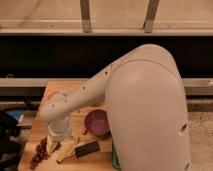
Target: Place banana in purple bowl
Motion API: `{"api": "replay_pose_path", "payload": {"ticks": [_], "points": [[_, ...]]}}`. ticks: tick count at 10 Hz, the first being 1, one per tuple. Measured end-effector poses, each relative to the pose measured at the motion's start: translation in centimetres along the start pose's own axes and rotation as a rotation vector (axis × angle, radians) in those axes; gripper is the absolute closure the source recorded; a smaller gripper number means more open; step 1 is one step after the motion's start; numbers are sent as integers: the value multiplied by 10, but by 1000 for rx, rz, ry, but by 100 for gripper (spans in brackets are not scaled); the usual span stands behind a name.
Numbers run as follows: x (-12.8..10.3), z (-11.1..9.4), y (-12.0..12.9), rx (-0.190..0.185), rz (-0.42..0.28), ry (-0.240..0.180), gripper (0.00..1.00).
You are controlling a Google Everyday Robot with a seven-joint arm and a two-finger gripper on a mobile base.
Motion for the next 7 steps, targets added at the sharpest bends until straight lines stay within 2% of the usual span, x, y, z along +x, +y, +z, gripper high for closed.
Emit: {"api": "replay_pose_path", "payload": {"ticks": [2, 5, 7], "points": [[-5, 18, 7, -8, -14, 33, 23], [-9, 51, 0, -46, 0, 86, 23], [-8, 68, -7, -31, 21, 132, 23]]}}
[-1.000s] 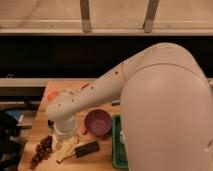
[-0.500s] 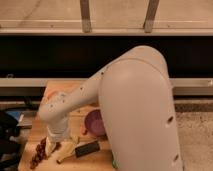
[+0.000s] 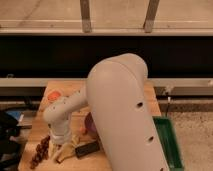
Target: Place banana in purple bowl
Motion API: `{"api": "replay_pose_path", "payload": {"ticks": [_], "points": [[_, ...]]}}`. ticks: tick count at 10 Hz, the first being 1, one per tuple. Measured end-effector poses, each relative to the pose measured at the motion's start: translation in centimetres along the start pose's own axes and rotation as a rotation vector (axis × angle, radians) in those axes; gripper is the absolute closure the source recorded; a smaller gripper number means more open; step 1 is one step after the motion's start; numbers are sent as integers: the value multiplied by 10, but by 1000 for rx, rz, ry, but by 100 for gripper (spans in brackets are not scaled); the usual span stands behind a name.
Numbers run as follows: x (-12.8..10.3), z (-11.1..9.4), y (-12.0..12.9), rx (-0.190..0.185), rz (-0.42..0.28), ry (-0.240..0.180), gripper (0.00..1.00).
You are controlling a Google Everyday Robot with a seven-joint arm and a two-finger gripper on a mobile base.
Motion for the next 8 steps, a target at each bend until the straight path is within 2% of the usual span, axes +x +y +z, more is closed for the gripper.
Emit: {"api": "replay_pose_path", "payload": {"ticks": [1, 2, 3, 4, 6, 7, 8], "points": [[1, 3, -5, 11, 22, 12, 23], [2, 6, -10, 36, 51, 22, 28], [2, 6, -12, 76, 62, 23, 35], [2, 6, -10, 120, 72, 21, 47], [3, 3, -15, 137, 94, 11, 66], [3, 2, -13, 140, 96, 2, 78], [2, 2, -11, 138, 97, -4, 86]]}}
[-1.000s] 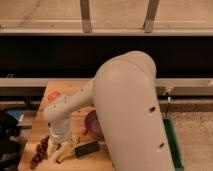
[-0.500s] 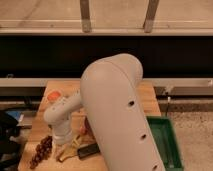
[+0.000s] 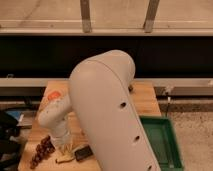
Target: Place banana in purple bowl
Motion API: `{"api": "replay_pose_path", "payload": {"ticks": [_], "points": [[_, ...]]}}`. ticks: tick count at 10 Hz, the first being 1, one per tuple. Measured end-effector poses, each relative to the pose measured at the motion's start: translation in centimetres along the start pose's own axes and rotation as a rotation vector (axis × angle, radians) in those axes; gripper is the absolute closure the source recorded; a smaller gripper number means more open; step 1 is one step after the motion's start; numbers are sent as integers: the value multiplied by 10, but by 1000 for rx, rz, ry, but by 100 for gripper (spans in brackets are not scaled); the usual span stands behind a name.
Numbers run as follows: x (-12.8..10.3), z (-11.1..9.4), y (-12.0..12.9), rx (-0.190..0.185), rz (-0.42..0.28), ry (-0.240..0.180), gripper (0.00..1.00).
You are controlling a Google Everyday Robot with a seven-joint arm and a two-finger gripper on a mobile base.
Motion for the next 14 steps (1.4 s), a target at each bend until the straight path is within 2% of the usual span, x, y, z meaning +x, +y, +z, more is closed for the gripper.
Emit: {"api": "replay_pose_path", "payload": {"ticks": [1, 2, 4, 7, 9, 10, 12, 14], "points": [[0, -1, -1, -1, 6, -6, 95], [-1, -3, -2, -9, 8, -19, 100], [1, -22, -5, -32, 8, -68, 100], [7, -79, -8, -82, -6, -186, 100], [10, -126, -18, -111, -2, -293, 100], [8, -142, -25, -119, 4, -333, 100], [0, -167, -50, -129, 51, -397, 100], [-9, -178, -88, -126, 167, -431, 100]]}}
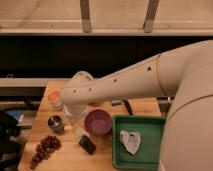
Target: Place banana in purple bowl
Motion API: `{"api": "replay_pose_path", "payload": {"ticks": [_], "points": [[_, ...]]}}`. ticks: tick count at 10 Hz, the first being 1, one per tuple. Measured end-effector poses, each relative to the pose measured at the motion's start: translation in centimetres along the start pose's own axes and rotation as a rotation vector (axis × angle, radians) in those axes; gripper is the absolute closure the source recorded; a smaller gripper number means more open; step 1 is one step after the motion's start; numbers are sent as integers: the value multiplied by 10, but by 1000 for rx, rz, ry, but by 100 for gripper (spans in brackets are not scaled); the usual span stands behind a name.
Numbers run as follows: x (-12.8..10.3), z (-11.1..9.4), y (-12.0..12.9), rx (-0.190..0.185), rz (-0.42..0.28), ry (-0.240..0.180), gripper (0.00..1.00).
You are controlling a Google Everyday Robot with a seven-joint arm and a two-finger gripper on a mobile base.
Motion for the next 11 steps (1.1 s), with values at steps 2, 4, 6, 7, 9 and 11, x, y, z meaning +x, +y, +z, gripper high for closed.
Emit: {"api": "replay_pose_path", "payload": {"ticks": [2, 4, 6, 7, 9, 11], "points": [[-10, 0, -38, 27, 128, -17, 100], [-9, 6, -71, 52, 232, -14, 100], [-7, 27, -86, 61, 289, 10, 100], [-6, 40, -95, 64, 316, 26, 99], [-7, 51, -100, 66, 335, 42, 87], [-8, 51, -99, 65, 334, 42, 81]]}}
